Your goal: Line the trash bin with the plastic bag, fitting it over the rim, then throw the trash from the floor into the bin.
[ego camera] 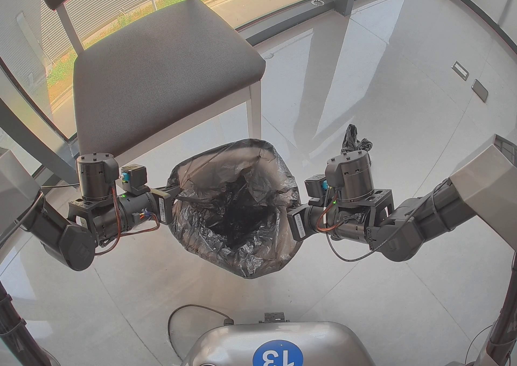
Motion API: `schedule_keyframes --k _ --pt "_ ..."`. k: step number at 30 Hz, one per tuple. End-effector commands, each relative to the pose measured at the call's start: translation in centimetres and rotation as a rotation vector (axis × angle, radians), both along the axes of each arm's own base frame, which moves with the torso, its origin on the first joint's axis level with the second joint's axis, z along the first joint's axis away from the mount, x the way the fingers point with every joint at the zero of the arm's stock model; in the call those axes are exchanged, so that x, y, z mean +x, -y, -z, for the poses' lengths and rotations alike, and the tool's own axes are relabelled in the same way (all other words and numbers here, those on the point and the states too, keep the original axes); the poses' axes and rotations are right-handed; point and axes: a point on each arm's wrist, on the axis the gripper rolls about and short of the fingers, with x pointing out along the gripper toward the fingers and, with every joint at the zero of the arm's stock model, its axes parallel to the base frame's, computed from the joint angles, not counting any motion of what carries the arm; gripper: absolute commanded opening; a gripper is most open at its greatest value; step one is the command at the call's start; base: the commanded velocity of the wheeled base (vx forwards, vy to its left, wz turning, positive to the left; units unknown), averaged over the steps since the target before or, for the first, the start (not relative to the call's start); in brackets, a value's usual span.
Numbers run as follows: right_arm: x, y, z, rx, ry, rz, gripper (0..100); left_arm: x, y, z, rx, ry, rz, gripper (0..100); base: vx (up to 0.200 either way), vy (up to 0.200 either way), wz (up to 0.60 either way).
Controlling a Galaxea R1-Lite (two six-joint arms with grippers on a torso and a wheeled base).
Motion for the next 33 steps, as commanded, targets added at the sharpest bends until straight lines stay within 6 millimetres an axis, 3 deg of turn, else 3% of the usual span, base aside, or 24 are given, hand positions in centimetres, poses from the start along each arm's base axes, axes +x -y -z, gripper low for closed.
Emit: schedule_keyframes --k 1,12,17,18,26,33 --pt "0.9 0.5 0.5 -0.014 0.0 0.017 0 -0.2 -0.2 -0.5 0.0 0.015 -0.003 0 0.0 0.0 0.0" --pt "3.9 0.0 1.8 0.002 0.017 0.048 0 0.8 0.8 -0.4 -0.004 0.017 -0.037 0 0.0 0.0 0.0" --pt "4.7 -0.3 1.5 0.008 0.04 0.051 0 0.8 0.6 -0.3 -0.022 0.007 -0.057 0 0.0 0.0 0.0" --pt "4.8 -0.1 1.4 0.004 0.044 0.052 100 0.8 0.7 -0.3 -0.026 0.005 -0.057 0 0.0 0.0 0.0" --pt "4.9 0.4 0.3 0.012 0.077 0.06 100 0.7 0.7 -0.4 -0.036 0.002 -0.058 0 0.0 0.0 0.0" --pt "3.4 -1.0 -2.1 0.043 0.122 0.014 100 0.5 0.2 0.0 -0.027 -0.012 -0.085 0 0.0 0.0 0.0"
